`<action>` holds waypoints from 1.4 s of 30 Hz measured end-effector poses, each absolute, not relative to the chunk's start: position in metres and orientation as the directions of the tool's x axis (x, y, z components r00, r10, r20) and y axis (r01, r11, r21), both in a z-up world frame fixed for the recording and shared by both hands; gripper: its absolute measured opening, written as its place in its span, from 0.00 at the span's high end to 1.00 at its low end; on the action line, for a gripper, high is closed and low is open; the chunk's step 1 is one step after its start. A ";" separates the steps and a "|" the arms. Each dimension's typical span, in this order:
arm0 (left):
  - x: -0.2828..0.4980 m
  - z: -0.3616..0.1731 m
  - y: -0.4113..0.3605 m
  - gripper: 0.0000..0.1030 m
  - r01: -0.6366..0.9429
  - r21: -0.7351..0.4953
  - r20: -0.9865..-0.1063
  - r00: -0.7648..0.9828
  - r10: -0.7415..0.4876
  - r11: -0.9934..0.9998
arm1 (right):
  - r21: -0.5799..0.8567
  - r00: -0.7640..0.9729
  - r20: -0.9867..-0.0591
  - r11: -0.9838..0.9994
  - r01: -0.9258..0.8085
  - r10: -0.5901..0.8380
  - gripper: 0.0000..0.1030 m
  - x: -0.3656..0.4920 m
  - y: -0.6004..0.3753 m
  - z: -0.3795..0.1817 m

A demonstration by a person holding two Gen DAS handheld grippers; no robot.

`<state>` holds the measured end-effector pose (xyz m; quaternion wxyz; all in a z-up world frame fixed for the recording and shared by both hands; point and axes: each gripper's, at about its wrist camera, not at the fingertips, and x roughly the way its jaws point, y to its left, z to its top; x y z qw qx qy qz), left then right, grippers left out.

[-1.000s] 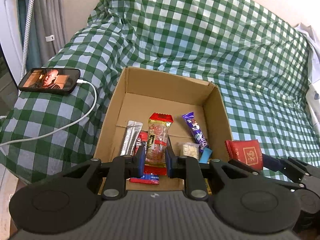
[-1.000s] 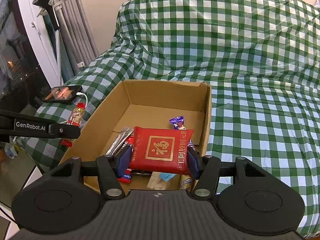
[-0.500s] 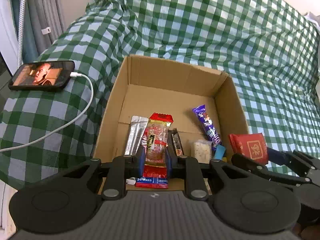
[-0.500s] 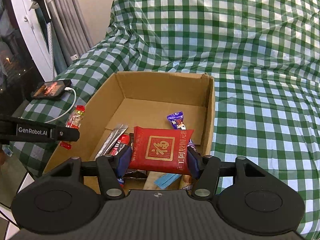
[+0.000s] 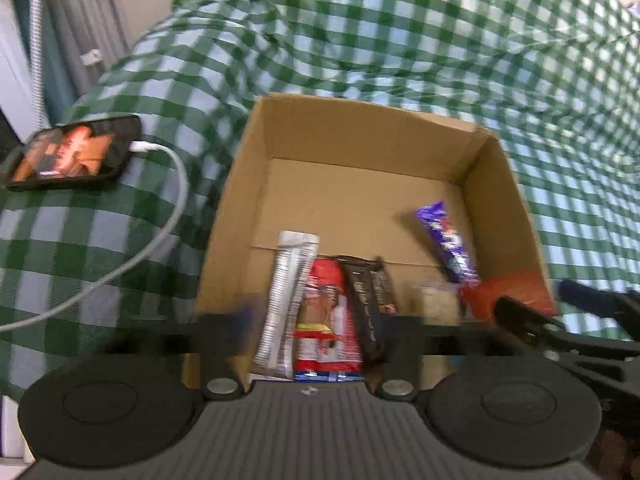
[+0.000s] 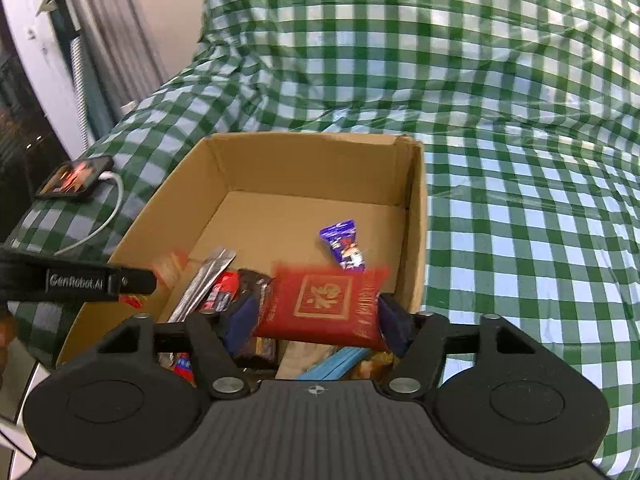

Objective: Organize snacks

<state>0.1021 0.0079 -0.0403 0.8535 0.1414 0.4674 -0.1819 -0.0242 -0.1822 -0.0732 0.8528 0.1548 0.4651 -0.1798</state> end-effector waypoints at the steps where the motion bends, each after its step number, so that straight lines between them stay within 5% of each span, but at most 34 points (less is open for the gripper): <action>1: 0.100 -0.038 0.010 0.00 0.426 0.085 -0.837 0.521 -0.167 0.901 | 0.092 0.498 -0.850 0.882 0.463 -0.172 0.16 -0.023 -0.183 -0.073; 42: -0.077 0.015 0.072 0.00 0.445 0.166 -0.784 0.600 -0.156 0.880 | 0.053 0.571 -0.785 0.891 0.451 -0.243 0.06 -0.163 -0.085 0.013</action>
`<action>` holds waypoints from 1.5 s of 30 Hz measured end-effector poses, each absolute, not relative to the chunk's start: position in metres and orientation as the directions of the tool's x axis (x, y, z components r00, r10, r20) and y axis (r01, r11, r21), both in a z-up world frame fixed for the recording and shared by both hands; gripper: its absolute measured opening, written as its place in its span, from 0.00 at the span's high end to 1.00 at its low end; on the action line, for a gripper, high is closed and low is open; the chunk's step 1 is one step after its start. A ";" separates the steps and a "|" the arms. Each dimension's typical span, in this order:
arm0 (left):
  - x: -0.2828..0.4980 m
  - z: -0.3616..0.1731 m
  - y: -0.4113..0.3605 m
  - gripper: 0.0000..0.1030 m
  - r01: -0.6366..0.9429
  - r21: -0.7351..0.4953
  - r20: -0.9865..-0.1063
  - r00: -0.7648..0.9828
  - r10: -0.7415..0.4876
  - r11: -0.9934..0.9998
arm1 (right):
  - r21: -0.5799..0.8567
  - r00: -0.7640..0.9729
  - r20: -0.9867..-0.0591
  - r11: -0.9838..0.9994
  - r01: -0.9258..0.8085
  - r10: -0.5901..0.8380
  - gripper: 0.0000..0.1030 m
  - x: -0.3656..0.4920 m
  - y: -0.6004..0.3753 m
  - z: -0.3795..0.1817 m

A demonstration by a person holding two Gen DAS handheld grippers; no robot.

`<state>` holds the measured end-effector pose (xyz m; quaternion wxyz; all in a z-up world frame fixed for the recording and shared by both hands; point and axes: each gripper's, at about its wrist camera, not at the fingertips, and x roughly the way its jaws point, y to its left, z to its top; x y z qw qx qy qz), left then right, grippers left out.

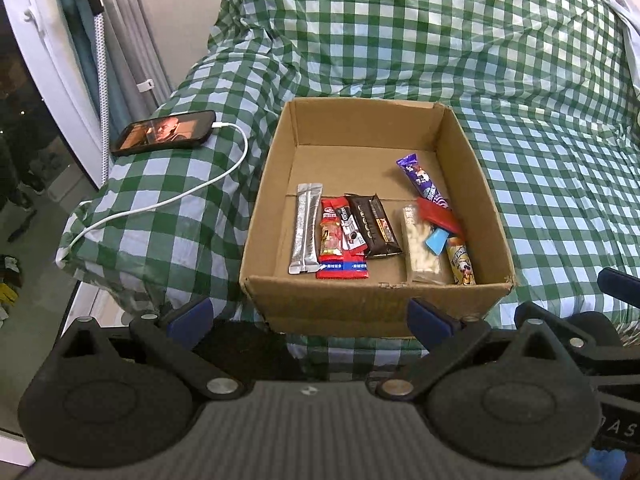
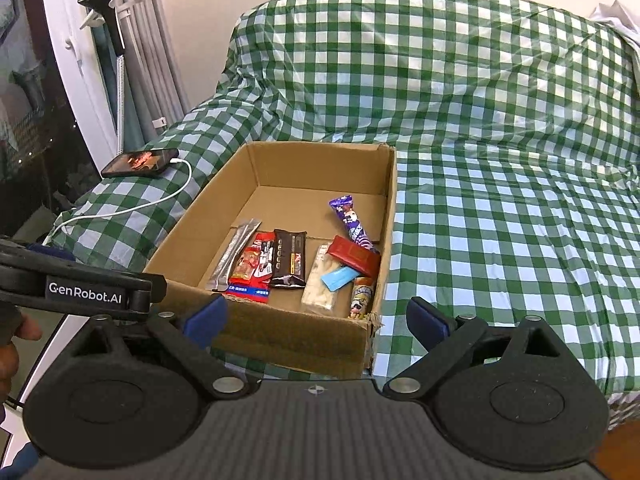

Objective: Organize snacks

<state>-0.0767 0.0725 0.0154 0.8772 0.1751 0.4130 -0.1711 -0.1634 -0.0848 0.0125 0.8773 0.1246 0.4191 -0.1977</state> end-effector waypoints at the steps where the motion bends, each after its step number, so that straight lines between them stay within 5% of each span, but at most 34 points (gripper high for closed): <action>1: -0.079 0.016 0.073 0.00 0.443 0.168 -0.785 0.600 -0.152 0.880 | 0.052 0.572 -0.783 0.891 0.452 -0.244 0.06 -0.165 -0.084 0.013; 45: -0.084 0.005 0.081 0.00 0.433 0.199 -0.785 0.607 -0.121 0.879 | 0.030 0.569 -0.783 0.897 0.442 -0.254 0.04 -0.171 -0.077 0.012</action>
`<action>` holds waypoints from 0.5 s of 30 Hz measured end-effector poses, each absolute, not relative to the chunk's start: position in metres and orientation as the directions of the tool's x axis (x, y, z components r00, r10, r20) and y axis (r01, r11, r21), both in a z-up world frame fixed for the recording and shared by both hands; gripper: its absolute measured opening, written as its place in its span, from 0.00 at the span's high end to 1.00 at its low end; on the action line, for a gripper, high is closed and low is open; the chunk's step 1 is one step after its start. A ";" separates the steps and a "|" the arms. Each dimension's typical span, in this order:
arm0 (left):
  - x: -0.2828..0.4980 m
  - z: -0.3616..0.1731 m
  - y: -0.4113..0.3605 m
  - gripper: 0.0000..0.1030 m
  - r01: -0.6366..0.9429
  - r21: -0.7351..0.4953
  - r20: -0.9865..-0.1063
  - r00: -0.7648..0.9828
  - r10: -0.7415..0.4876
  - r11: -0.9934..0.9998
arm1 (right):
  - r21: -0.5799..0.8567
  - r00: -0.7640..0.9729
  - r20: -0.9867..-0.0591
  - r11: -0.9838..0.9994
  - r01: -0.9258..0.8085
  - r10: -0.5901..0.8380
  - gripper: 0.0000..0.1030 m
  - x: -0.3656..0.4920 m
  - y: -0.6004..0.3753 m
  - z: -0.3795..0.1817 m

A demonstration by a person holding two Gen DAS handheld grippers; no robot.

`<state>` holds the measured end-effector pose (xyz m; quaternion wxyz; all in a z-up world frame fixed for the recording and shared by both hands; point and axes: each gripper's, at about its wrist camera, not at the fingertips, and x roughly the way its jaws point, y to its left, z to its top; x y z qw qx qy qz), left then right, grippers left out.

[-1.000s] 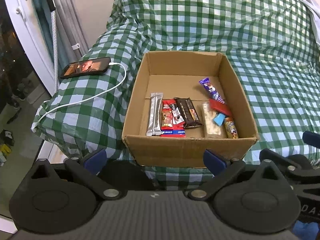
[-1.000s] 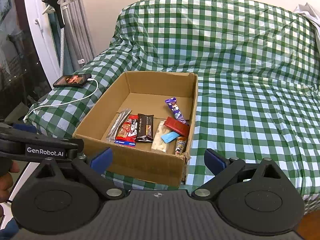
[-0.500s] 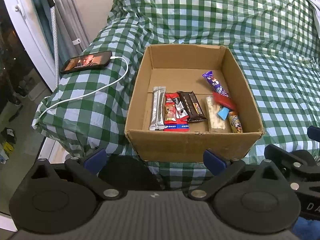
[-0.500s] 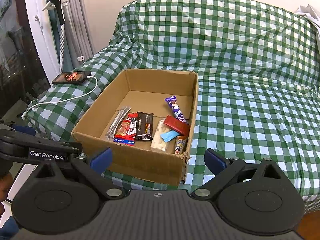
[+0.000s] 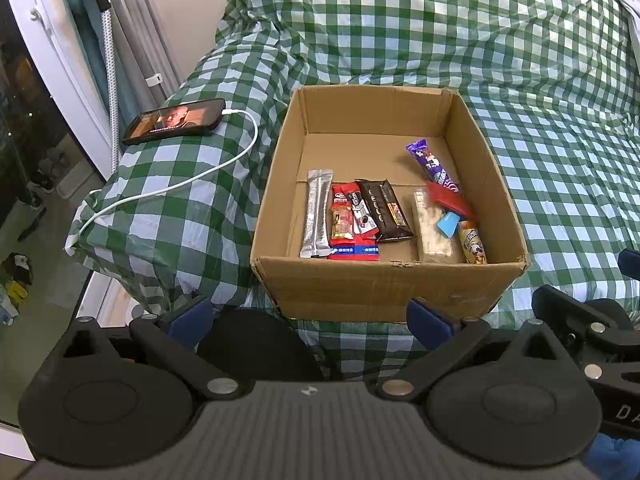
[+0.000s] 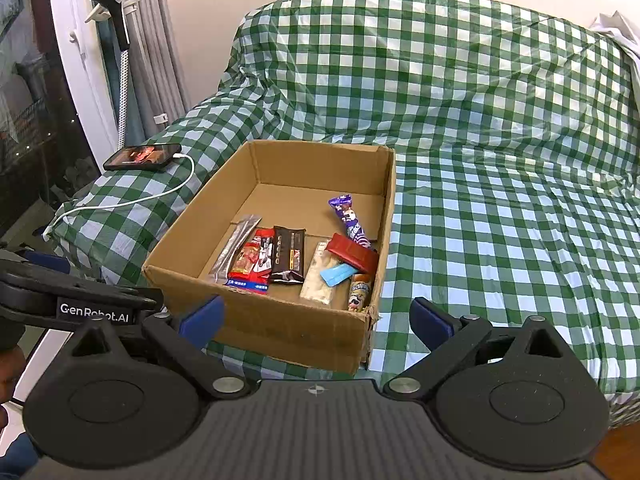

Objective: Organize snacks

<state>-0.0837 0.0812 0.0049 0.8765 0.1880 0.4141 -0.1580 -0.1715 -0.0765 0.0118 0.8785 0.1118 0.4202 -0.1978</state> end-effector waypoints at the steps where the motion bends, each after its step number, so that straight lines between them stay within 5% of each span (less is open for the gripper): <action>1: -0.084 0.005 0.081 0.00 0.433 0.198 -0.786 0.606 -0.122 0.880 | 0.030 0.569 -0.783 0.897 0.441 -0.253 0.03 -0.171 -0.077 0.012; 15: -0.084 0.005 0.081 0.00 0.432 0.196 -0.788 0.604 -0.121 0.880 | 0.024 0.562 -0.787 0.898 0.440 -0.254 0.01 -0.172 -0.081 0.012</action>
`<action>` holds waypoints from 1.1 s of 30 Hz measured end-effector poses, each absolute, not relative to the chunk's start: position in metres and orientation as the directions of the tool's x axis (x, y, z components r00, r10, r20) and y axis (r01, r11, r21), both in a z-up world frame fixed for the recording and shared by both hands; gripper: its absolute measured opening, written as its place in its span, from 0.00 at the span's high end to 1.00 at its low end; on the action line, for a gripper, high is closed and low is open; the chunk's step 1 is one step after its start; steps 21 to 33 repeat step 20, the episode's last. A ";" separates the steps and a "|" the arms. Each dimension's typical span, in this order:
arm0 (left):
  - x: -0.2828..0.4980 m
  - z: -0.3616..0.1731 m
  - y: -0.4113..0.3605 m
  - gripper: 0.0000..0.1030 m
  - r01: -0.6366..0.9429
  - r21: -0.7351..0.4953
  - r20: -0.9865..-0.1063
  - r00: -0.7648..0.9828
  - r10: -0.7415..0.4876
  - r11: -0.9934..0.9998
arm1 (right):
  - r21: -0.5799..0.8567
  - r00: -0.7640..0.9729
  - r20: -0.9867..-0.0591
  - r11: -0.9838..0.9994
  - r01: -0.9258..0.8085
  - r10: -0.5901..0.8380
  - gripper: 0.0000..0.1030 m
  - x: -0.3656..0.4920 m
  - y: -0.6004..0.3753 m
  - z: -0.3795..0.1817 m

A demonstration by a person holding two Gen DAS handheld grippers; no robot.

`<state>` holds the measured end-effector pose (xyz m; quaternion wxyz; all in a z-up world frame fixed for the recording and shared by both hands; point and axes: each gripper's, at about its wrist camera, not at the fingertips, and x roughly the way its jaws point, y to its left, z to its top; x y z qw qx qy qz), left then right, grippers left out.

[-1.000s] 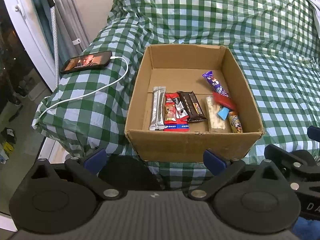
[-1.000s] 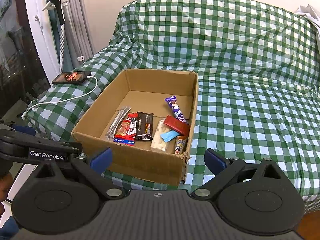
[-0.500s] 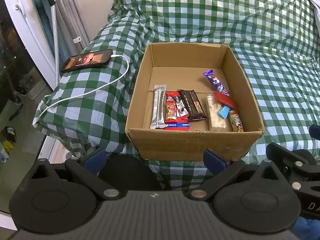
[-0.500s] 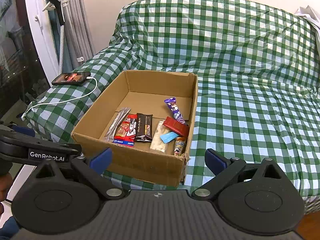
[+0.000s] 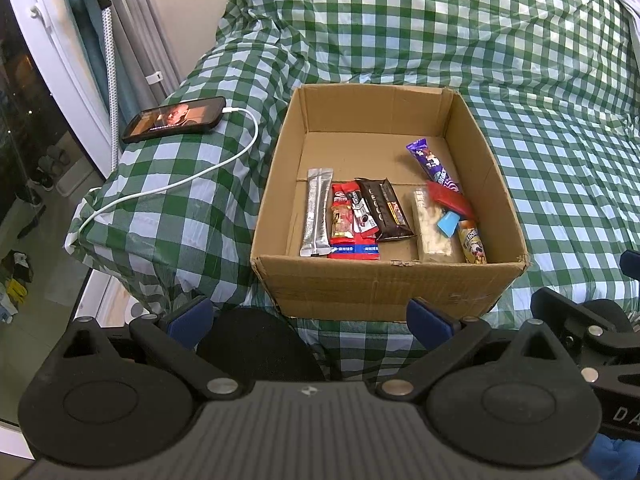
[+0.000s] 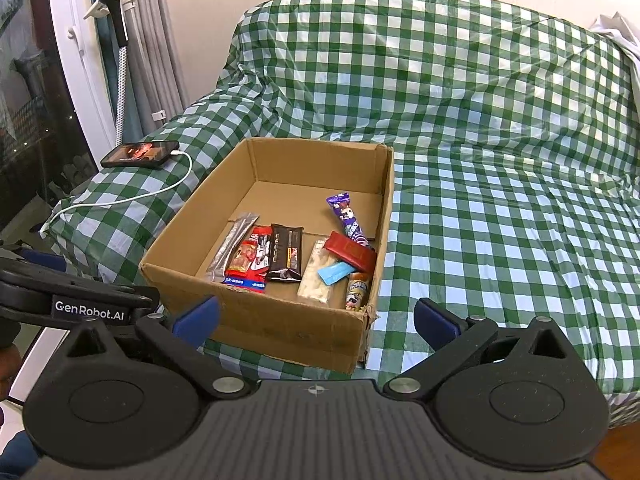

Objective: Organize snacks

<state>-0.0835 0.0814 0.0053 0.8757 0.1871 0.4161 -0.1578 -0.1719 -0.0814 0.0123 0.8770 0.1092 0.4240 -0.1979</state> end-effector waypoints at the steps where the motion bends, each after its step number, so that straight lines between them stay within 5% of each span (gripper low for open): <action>1: -0.084 0.005 0.081 0.00 0.432 0.197 -0.788 0.604 -0.120 0.880 | 0.024 0.562 -0.787 0.898 0.440 -0.255 0.01 -0.172 -0.081 0.012; 33: -0.077 0.004 0.081 0.00 0.415 0.204 -0.801 0.592 -0.092 0.887 | 0.032 0.567 -0.786 0.900 0.436 -0.247 0.01 -0.173 -0.086 0.012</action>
